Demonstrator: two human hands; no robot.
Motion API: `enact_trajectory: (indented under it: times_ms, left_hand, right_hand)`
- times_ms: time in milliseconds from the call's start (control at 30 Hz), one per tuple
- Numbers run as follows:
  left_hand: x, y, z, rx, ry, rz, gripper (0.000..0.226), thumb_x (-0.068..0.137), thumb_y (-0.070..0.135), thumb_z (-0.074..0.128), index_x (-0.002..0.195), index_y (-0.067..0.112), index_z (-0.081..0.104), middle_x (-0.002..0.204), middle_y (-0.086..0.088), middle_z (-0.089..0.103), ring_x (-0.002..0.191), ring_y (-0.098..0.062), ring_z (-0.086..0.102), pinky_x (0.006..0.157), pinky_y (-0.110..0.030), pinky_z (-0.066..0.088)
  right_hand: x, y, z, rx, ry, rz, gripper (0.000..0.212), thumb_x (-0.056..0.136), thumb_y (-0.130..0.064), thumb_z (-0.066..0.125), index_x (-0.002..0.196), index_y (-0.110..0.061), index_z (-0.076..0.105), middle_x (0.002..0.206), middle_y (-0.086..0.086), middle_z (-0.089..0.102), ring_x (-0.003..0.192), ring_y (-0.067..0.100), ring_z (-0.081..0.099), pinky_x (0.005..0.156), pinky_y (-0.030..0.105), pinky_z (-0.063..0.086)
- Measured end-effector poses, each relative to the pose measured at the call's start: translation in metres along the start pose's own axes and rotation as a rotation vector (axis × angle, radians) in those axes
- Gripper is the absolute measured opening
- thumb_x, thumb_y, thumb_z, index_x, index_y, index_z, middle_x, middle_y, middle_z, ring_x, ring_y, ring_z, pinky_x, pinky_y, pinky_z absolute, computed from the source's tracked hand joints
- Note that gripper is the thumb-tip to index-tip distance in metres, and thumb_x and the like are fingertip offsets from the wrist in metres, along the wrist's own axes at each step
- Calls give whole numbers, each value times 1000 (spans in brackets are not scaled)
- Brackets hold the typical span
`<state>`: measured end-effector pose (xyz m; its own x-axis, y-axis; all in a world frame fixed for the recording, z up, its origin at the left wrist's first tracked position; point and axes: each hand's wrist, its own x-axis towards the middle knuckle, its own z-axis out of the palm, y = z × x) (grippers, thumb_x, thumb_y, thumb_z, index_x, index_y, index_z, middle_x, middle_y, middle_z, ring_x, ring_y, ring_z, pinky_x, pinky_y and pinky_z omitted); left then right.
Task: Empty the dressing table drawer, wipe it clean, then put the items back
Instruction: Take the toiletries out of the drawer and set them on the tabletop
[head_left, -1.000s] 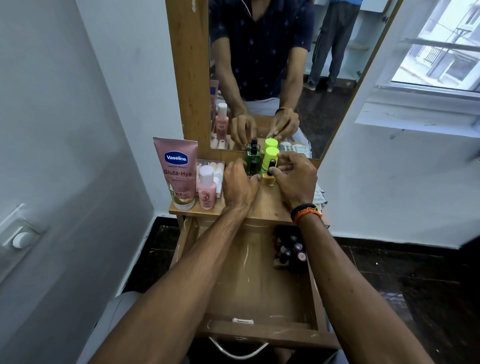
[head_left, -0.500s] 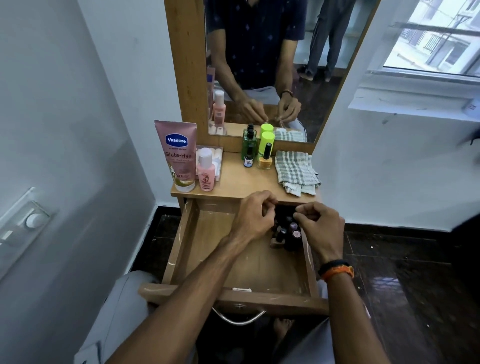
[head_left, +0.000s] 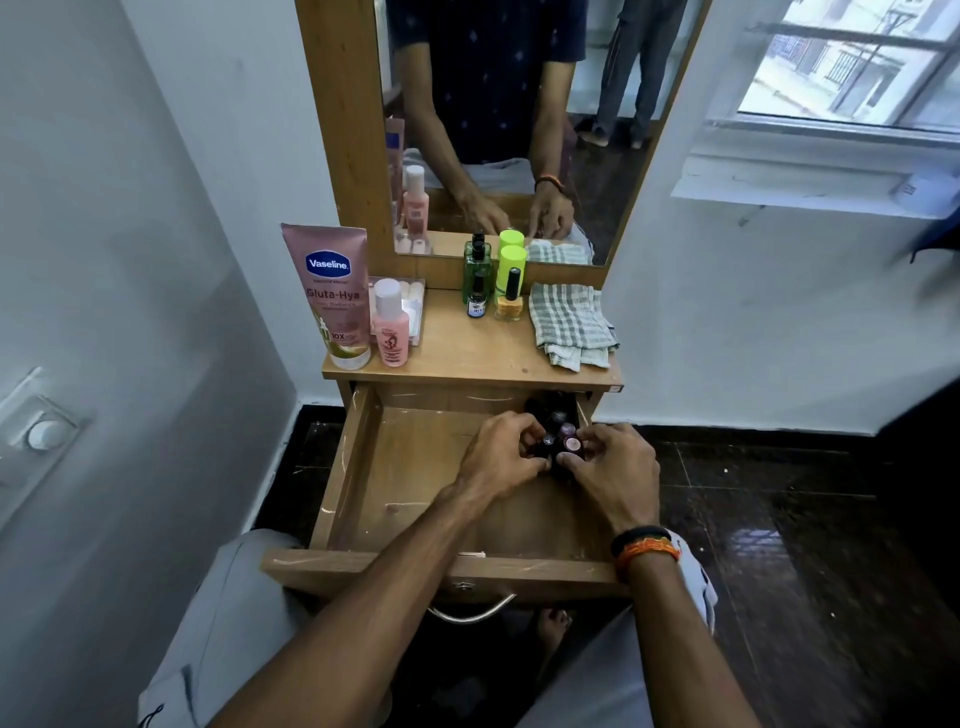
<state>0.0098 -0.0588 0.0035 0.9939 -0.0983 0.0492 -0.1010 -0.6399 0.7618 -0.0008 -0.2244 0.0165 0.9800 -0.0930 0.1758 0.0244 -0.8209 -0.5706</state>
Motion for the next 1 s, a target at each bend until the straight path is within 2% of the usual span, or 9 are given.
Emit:
enact_trajectory:
  times_ms: [167, 367, 467, 600, 700, 833, 933, 1000]
  left_hand:
    - [1, 0, 6, 53, 51, -5, 29, 77, 23, 82, 104, 17, 72, 96, 0, 65, 82, -11, 58, 73, -27, 52]
    - [3, -1, 9, 80, 43, -25, 27, 80, 28, 80, 104, 18, 74, 99, -2, 66, 88, -16, 60, 77, -32, 54]
    - [2, 2, 9, 74, 32, -31, 23, 80, 27, 78, 102, 18, 75, 97, -3, 69, 88, -18, 62, 77, -32, 53]
    - [-1, 2, 8, 37, 21, -61, 18, 80, 27, 78, 95, 18, 75, 84, 2, 70, 80, -16, 63, 67, -28, 50]
    - [-3, 1, 4, 28, 33, -64, 20, 81, 28, 79, 97, 17, 75, 86, 2, 70, 80, -14, 62, 68, -26, 49]
    - [-7, 3, -6, -12, 62, -50, 20, 82, 29, 80, 98, 20, 75, 87, 8, 70, 83, -10, 64, 69, -22, 49]
    - [-9, 5, -16, -12, 91, -46, 20, 81, 33, 80, 96, 22, 74, 85, 7, 73, 82, -12, 67, 72, -31, 57]
    - [-10, 7, -25, 0, 139, -30, 20, 79, 36, 79, 92, 22, 74, 80, 8, 72, 78, -12, 67, 70, -35, 58]
  right_hand:
    - [1, 2, 5, -16, 8, 7, 38, 75, -31, 86, 108, -15, 75, 104, 4, 65, 85, 12, 57, 75, 22, 46]
    - [-2, 4, 7, 29, 18, 9, 34, 74, -32, 86, 103, -16, 75, 99, -1, 63, 82, 11, 60, 72, 21, 48]
    - [-2, 4, 6, 46, 26, 4, 32, 73, -31, 86, 100, -16, 76, 95, -2, 64, 81, 11, 61, 72, 25, 54]
    - [-3, 4, 4, 80, 21, -4, 31, 73, -29, 86, 100, -16, 76, 93, -3, 63, 80, 12, 62, 75, 32, 58]
    - [-4, 3, 1, 125, 22, 1, 30, 73, -27, 87, 98, -16, 76, 93, -2, 65, 79, 12, 62, 75, 34, 59]
    - [-8, 2, -5, 219, 48, 12, 26, 73, -26, 88, 94, -17, 74, 87, -3, 68, 75, 8, 63, 72, 26, 58]
    - [-9, -1, -12, 322, 65, 25, 24, 74, -26, 88, 93, -18, 75, 82, -8, 71, 72, 4, 65, 69, 14, 56]
    - [-8, -6, -16, 382, 76, 13, 24, 74, -27, 88, 93, -20, 75, 83, -12, 71, 73, 1, 66, 70, 13, 56]
